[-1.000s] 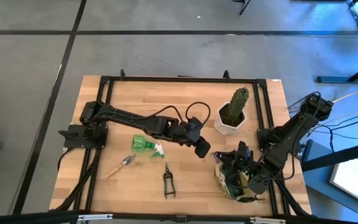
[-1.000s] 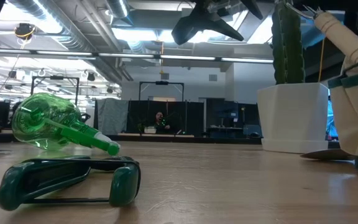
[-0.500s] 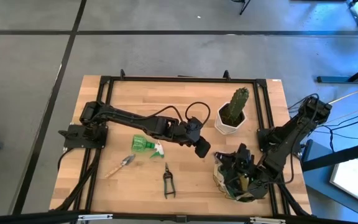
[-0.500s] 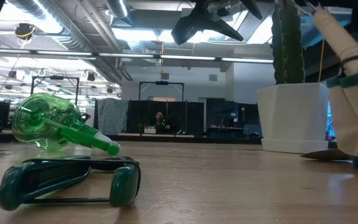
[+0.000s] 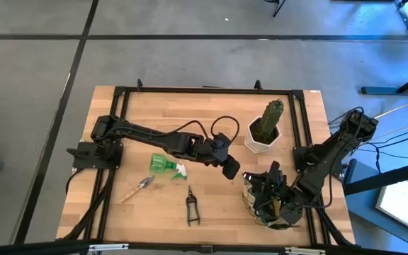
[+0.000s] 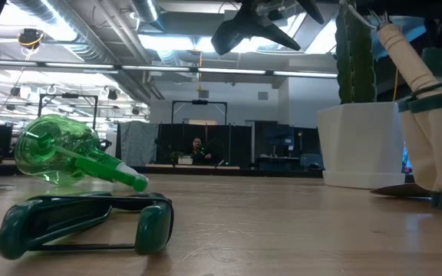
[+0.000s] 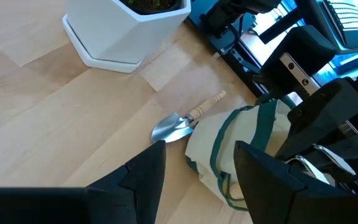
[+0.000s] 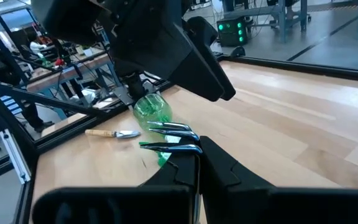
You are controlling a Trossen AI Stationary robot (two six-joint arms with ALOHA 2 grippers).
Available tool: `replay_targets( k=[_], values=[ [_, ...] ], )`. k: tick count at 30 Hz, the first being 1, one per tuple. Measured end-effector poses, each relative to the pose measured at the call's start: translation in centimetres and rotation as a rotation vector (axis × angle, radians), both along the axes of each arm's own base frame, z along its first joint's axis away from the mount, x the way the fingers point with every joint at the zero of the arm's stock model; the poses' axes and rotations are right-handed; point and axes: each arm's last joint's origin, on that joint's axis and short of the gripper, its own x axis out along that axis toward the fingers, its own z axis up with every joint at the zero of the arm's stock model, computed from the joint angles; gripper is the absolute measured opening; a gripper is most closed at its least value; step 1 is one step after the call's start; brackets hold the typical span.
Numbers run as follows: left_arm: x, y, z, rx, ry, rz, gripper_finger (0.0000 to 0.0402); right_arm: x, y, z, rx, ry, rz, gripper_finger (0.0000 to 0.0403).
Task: Pick & Place Garden tools in Gardening bag
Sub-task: Put the hand rake into the side pocket of the white bag
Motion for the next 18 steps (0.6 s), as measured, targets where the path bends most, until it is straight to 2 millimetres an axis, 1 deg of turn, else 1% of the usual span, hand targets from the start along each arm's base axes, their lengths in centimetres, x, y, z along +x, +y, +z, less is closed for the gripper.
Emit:
replay_targets(
  k=[4,9,15,18],
  values=[
    [0.00,0.02,0.00,0.002,-0.001,0.006,0.0184,0.10,-0.02,-0.06,-0.001,0.022,0.022,0.0004],
    [0.02,0.18,0.00,0.003,0.000,0.009,0.0184,0.12,-0.04,-0.46,0.002,0.101,0.094,0.0004],
    [0.08,0.64,0.00,0.004,0.000,0.018,0.0184,0.11,-0.02,-0.54,0.001,0.119,0.112,0.0004],
    [0.09,0.66,0.00,0.008,0.000,0.015,0.0184,0.21,0.12,-0.71,-0.003,0.185,0.194,0.0004]
  ],
)
